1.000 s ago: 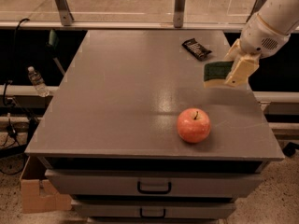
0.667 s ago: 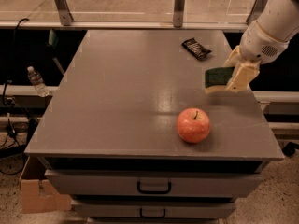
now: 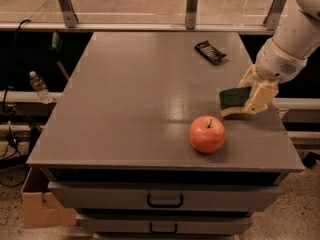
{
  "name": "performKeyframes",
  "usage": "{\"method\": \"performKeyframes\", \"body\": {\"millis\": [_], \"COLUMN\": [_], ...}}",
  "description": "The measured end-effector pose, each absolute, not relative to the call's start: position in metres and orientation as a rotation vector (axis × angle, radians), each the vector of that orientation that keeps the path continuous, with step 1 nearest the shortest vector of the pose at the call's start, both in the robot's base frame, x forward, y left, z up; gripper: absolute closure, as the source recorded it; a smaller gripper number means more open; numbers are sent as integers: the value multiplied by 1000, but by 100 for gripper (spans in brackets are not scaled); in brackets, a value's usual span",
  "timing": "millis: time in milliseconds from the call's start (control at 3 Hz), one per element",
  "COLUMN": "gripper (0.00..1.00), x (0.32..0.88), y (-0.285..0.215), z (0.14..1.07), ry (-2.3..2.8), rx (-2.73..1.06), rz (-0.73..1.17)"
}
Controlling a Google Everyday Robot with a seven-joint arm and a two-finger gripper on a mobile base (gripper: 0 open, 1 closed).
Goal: Move sponge near apple
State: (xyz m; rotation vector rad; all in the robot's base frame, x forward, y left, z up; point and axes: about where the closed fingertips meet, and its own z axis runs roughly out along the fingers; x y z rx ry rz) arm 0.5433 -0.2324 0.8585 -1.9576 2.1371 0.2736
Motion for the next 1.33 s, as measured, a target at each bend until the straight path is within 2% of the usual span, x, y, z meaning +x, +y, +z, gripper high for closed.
{"method": "performKeyframes", "body": {"millis": [333,667,1333], "gripper": [100,83,35], "x": [529,520,515], "y": [-225,-221,-217], "z": [844,836,833], "ry": [2137,2142,2150], "rx": [-1987,-2011,-2028], "rz": [334,370,390]}}
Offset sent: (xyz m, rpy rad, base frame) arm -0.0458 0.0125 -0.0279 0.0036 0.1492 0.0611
